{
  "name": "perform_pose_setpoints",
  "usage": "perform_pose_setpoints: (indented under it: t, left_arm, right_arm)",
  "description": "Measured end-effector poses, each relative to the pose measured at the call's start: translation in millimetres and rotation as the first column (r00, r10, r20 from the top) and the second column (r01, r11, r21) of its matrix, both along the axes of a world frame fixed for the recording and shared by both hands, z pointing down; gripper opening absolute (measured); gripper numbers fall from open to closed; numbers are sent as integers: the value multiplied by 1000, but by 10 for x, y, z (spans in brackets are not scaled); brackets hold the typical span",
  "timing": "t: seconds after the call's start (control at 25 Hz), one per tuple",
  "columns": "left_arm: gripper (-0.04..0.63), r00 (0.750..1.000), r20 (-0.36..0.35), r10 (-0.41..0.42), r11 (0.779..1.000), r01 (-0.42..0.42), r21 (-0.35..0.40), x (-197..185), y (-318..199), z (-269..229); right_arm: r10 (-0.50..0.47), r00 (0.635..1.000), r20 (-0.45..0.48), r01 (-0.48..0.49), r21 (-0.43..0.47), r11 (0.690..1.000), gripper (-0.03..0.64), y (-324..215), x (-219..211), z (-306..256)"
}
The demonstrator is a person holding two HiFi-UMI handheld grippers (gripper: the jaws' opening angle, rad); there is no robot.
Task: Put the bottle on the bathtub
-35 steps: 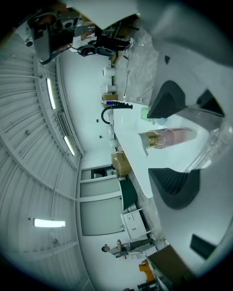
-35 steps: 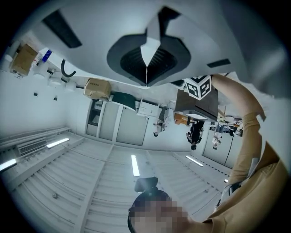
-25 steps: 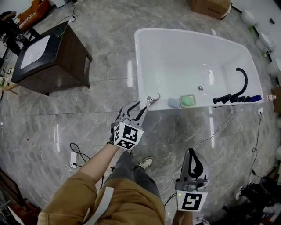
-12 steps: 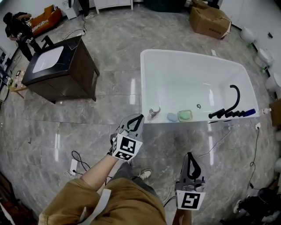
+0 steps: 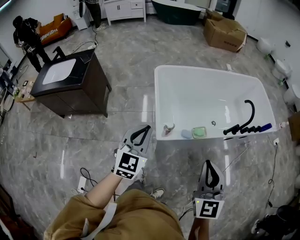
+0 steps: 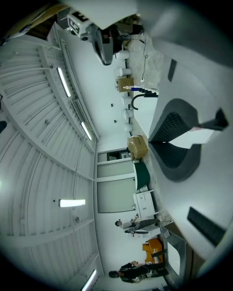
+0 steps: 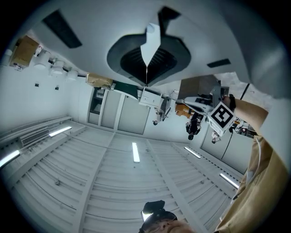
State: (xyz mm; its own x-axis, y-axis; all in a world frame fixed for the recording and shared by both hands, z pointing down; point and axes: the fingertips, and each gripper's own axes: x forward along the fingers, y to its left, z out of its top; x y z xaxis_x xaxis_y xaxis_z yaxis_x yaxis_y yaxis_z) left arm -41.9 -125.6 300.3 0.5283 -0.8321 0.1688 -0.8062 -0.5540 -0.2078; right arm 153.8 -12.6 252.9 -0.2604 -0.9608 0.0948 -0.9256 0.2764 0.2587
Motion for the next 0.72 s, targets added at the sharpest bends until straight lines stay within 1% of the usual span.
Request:
perform_pose_setpoints:
  t: [0.16,0.32,0.56,0.72]
  left_arm:
    - [8,999,-47,-17,999,19,42,-161,73,-338]
    - [8,996,-86,-39,997,44,57,-357,135,-529]
    - [8,990,-135,-34,998,42,56,-551,390,-704]
    - [8,986,-159,-42,998,48,36,-660,550,-746]
  right_arm:
    - [7,1000,14,-7,8,1000,6,-50,32,-52]
    - [14,999,35,-14,0,1000,6,-111,19,-105]
    - [24,999,45,-25,15,1000,6,-158,20,-207]
    - [44,998,46,-45,23,999,6,-162,49,-278]
